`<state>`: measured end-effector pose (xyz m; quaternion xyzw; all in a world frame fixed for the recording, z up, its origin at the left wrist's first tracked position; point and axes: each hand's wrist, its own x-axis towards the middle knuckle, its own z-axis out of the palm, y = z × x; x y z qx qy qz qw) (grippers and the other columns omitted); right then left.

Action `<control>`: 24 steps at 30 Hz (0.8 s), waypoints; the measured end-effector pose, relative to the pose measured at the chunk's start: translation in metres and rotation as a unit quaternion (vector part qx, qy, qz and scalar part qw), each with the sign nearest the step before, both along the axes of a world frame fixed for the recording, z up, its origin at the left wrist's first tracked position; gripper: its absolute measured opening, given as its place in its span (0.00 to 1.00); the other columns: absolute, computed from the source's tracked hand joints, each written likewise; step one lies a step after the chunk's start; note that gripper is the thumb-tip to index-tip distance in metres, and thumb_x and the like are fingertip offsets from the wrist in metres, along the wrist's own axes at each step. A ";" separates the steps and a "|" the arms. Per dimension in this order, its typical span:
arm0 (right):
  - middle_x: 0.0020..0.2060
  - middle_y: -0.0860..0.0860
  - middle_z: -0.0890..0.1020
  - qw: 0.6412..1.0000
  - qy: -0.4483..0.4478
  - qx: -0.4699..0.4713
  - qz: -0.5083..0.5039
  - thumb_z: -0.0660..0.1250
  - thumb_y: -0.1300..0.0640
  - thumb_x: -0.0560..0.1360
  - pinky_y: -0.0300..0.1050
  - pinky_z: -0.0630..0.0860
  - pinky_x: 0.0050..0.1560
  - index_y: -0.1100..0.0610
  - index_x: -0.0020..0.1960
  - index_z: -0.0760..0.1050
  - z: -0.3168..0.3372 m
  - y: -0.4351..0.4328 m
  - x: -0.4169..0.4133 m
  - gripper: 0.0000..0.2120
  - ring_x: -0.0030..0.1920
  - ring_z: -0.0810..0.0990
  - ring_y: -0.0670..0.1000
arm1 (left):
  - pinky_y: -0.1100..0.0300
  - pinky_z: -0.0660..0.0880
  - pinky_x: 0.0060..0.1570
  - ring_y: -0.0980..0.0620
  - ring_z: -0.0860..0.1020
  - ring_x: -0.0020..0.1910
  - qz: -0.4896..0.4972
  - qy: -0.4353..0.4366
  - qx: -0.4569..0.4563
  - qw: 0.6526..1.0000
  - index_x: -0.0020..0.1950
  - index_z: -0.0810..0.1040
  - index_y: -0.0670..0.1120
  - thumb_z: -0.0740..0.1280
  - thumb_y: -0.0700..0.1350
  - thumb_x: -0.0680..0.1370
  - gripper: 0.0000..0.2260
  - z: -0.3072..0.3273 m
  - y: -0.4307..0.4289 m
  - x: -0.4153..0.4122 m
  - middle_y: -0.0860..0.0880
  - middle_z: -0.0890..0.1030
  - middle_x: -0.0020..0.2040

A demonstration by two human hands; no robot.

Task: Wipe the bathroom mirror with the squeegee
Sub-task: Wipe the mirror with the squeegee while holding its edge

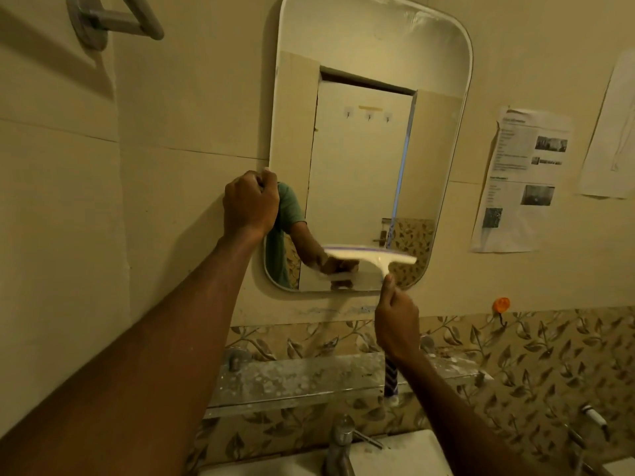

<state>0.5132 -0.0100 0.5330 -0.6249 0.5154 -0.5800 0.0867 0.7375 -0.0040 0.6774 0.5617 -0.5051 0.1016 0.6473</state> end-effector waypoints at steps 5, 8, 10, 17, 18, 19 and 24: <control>0.23 0.51 0.71 0.999 0.015 0.028 -0.029 0.47 0.45 0.82 0.42 0.63 0.24 0.56 0.31 0.68 -0.041 -0.002 -0.002 0.27 0.23 0.69 0.50 | 0.61 0.62 0.37 0.51 0.71 0.37 0.004 -0.005 -0.002 1.000 0.39 0.72 0.44 0.55 0.49 0.82 0.16 0.000 0.000 -0.001 0.45 0.73 0.37; 0.22 0.53 0.72 0.999 0.008 0.025 -0.025 0.47 0.45 0.82 0.44 0.64 0.24 0.58 0.30 0.70 -0.045 -0.001 -0.001 0.29 0.23 0.70 0.51 | 0.60 0.61 0.37 0.50 0.71 0.37 0.006 -0.009 0.000 1.000 0.38 0.72 0.43 0.55 0.48 0.83 0.16 0.000 0.002 -0.001 0.45 0.74 0.36; 0.22 0.53 0.71 0.999 0.003 0.031 -0.020 0.48 0.45 0.82 0.44 0.63 0.24 0.58 0.28 0.70 -0.049 0.001 -0.001 0.30 0.22 0.69 0.51 | 0.60 0.61 0.37 0.50 0.71 0.37 0.004 -0.005 0.001 1.000 0.38 0.72 0.43 0.55 0.48 0.83 0.17 0.001 0.003 -0.002 0.44 0.74 0.36; 0.23 0.51 0.70 0.997 0.013 0.075 -0.011 0.47 0.43 0.82 0.43 0.63 0.30 0.58 0.30 0.70 -0.065 0.017 -0.009 0.29 0.26 0.69 0.51 | 0.59 0.63 0.39 0.49 0.72 0.38 -0.003 -0.001 -0.005 1.000 0.39 0.74 0.42 0.55 0.50 0.83 0.18 0.001 0.002 0.000 0.44 0.75 0.37; 0.23 0.50 0.69 0.998 0.007 0.064 -0.009 0.47 0.43 0.81 0.44 0.62 0.29 0.57 0.28 0.68 -0.055 0.020 -0.008 0.29 0.25 0.67 0.51 | 0.59 0.63 0.39 0.49 0.72 0.38 -0.005 0.001 -0.006 1.000 0.39 0.75 0.42 0.54 0.50 0.83 0.19 0.001 0.001 0.001 0.44 0.75 0.37; 0.22 0.50 0.68 0.999 0.000 0.047 -0.004 0.47 0.43 0.81 0.44 0.62 0.27 0.56 0.28 0.67 -0.043 0.022 -0.007 0.28 0.24 0.66 0.50 | 0.59 0.64 0.39 0.48 0.72 0.38 -0.007 0.001 -0.008 1.000 0.39 0.75 0.42 0.54 0.50 0.83 0.19 0.001 0.002 0.000 0.44 0.75 0.36; 0.25 0.55 0.71 0.999 -0.024 -0.027 0.028 0.49 0.44 0.82 0.52 0.72 0.24 0.60 0.31 0.69 0.053 0.018 -0.003 0.29 0.24 0.69 0.54 | 0.58 0.64 0.42 0.49 0.73 0.40 -0.021 0.014 0.010 1.000 0.42 0.78 0.39 0.50 0.51 0.84 0.24 0.003 0.007 -0.001 0.43 0.77 0.39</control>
